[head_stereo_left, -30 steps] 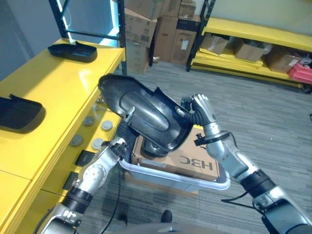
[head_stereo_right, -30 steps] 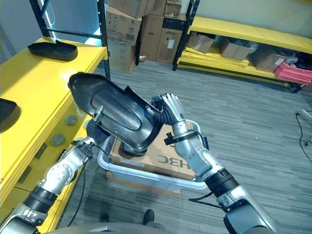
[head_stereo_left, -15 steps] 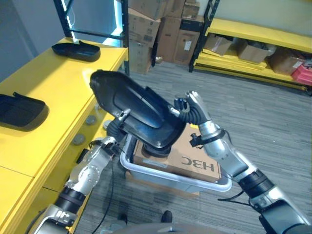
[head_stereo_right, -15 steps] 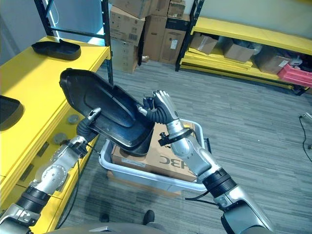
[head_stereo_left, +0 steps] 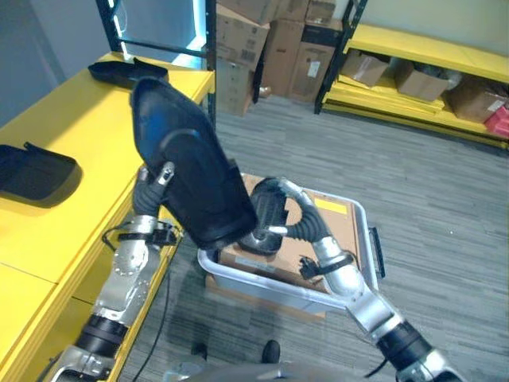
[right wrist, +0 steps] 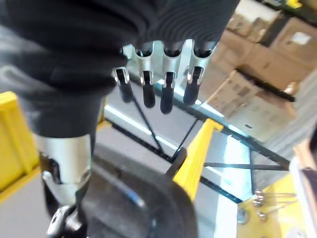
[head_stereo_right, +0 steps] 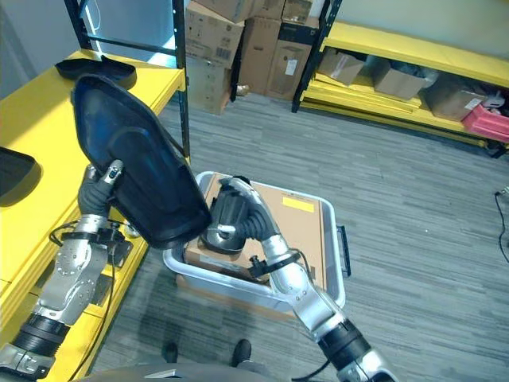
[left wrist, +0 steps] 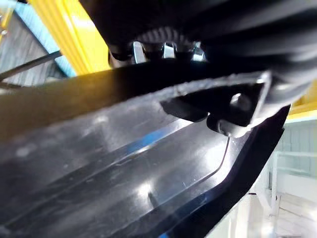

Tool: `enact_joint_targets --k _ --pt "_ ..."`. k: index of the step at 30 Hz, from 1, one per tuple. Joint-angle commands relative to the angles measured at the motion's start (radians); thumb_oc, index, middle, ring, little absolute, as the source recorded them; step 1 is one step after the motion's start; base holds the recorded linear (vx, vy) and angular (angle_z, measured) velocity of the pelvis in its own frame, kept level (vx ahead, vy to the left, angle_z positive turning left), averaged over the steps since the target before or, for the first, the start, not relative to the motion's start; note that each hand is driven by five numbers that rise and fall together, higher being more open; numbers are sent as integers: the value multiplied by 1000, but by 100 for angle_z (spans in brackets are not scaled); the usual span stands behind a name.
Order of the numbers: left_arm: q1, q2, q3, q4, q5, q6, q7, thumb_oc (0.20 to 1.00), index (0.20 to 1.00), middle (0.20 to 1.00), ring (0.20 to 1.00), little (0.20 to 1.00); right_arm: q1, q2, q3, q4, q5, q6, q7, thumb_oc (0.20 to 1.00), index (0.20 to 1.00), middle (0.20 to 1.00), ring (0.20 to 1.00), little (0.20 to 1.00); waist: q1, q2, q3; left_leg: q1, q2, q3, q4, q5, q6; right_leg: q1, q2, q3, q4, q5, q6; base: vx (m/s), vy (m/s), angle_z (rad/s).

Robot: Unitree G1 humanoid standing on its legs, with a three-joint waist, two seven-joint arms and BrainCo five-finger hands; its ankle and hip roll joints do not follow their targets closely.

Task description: Move parts from the plastic box to the shelf.

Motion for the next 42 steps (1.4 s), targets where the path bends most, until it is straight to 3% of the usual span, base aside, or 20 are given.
enact_joint_targets --k 1,5,8,10,14,16,19,21,24,25,29,30,33,39,42 --pt "-61 22 25 -20 123 -106 45 200 200 200 200 200 -25 -27 -57 18 66 -36 41 1000 1000 1000 1000 1000 -12 81 -35 7 52 48 -62 35 -13 90 34 -10 43 -154 29 -56 -26 -7" --pt "-20 55 83 2 143 -128 56 200 200 200 200 200 25 -38 -88 151 80 -19 129 1000 1000 1000 1000 1000 -20 87 -23 1 61 48 -50 44 -14 75 38 -13 95 -182 18 -53 -31 -5" --pt "27 58 132 5 136 -151 60 200 200 200 200 200 47 -18 -74 379 148 29 288 1000 1000 1000 1000 1000 -1 88 -1 -5 69 37 -29 44 -28 78 34 -34 103 -195 3 -48 -42 -4" --pt "44 59 143 -4 140 -154 61 200 200 200 200 200 55 -12 -69 417 141 35 317 1000 1000 1000 1000 1000 7 86 3 -9 70 32 -20 42 -34 80 34 -40 101 -195 1 -32 -74 -2" --pt "84 55 183 -52 156 -133 81 200 200 200 200 200 67 26 -19 542 111 147 443 1000 1000 1000 1000 1000 49 82 28 -55 75 5 -4 62 -57 82 38 -66 92 -198 -9 -60 -119 12" --pt "92 50 196 -67 151 -123 64 200 200 200 200 200 65 50 16 608 48 177 429 1000 1000 1000 1000 1000 73 81 42 -80 75 2 8 72 -69 95 39 -88 80 -195 -7 -56 -117 33" --pt "89 45 195 -97 185 -94 11 200 200 200 200 200 73 80 39 694 -9 208 410 1000 1000 1000 1000 1000 86 74 59 -100 96 97 64 63 -77 112 24 -177 74 -183 -1 -47 -84 64" --pt "77 47 181 -105 203 -86 3 200 200 200 200 200 64 93 40 744 18 259 406 1000 1000 1000 1000 1000 78 60 71 -93 111 173 135 24 -63 109 2 -224 86 -170 1 -48 4 128" --pt "57 54 172 -106 205 -84 8 200 200 200 200 200 51 100 22 810 33 311 410 1000 1000 1000 1000 1000 65 45 76 -79 128 234 224 -10 -47 92 -24 -266 108 -151 -1 -45 48 94" --pt "44 56 171 -101 205 -83 7 200 200 200 200 200 52 101 10 846 41 328 418 1000 1000 1000 1000 1000 56 46 71 -58 146 246 247 -28 -60 95 -23 -269 112 -161 6 22 46 81" --pt "-42 55 136 -57 187 -81 -10 200 200 200 200 200 72 129 -51 1021 83 372 416 1000 1000 1000 1000 1000 14 59 46 29 208 389 224 -1 -100 105 -43 -394 104 -137 9 5 90 102" --pt "-49 54 132 -54 189 -80 -11 200 200 200 200 200 73 131 -56 1031 87 374 416 1000 1000 1000 1000 1000 11 61 44 34 209 398 221 2 -102 107 -45 -404 103 -134 10 45 139 96" --pt "-92 58 91 -39 210 -78 -21 200 200 200 200 200 77 161 -102 1143 141 411 407 1000 1000 1000 1000 1000 -11 80 27 84 174 474 124 -46 -82 97 -96 -470 138 -111 28 62 260 172" --pt "-66 95 105 -92 272 -84 -16 200 200 200 200 200 69 191 -204 1261 242 483 417 1000 1000 1000 1000 1000 14 97 20 98 106 435 37 -50 -51 95 -122 -464 140 -88 59 76 183 52" --pt "-62 101 118 -136 272 -59 -30 200 200 200 200 200 71 201 -222 1299 213 465 423 1000 1000 1000 1000 1000 30 101 18 99 79 418 8 -49 -38 93 -146 -466 129 -54 79 60 165 34"
